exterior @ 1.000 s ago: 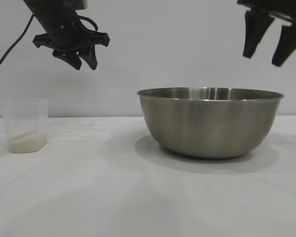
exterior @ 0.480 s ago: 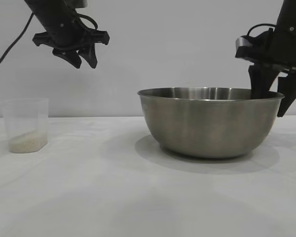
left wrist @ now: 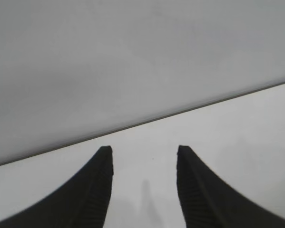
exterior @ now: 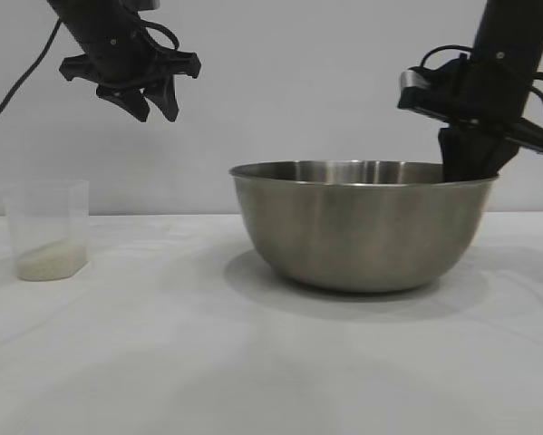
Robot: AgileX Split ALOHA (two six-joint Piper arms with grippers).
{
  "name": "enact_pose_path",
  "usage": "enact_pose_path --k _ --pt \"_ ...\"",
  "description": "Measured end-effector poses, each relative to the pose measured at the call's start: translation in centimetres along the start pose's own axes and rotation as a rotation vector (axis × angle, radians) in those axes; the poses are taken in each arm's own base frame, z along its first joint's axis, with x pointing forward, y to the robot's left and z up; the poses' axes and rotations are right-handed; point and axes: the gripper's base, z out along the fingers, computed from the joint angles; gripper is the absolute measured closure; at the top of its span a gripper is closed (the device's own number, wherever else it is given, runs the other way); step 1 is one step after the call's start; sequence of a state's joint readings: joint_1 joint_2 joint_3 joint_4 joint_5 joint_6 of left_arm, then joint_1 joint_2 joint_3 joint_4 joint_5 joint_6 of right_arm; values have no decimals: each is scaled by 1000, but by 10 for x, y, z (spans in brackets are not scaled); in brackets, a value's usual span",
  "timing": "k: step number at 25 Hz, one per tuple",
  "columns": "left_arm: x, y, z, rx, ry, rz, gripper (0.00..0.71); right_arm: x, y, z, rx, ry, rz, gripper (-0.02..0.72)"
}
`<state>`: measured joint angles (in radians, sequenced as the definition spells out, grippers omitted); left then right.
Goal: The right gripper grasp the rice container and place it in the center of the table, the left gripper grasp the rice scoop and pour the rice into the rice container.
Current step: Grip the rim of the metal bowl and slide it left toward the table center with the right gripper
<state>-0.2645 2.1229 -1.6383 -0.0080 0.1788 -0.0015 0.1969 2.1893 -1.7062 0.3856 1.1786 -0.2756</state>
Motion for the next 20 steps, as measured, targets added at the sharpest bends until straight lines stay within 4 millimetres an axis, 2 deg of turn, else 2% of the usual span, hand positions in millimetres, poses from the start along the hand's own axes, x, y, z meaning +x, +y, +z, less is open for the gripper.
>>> enact_pose_path --k 1,2,6,8,9,16,18,20 --pt "0 0 0 0 0 0 444 0 0 0 1 -2 0 703" --pt "0 0 0 0 0 0 444 0 0 0 3 -3 -1 656" --pt "0 0 0 0 0 0 444 0 -1 -2 15 -10 -7 353" --pt "0 0 0 0 5 0 444 0 3 -12 22 -34 -19 244" --pt "1 0 0 0 6 0 444 1 5 -20 29 -50 -27 217" --pt "-3 0 -5 0 11 0 444 20 35 -104 106 -254 -131 224" --pt "-9 0 -11 -1 -6 4 444 33 41 -120 132 -338 -169 224" --pt "-13 0 -15 -1 -17 8 444 52 40 -116 166 -410 -185 224"
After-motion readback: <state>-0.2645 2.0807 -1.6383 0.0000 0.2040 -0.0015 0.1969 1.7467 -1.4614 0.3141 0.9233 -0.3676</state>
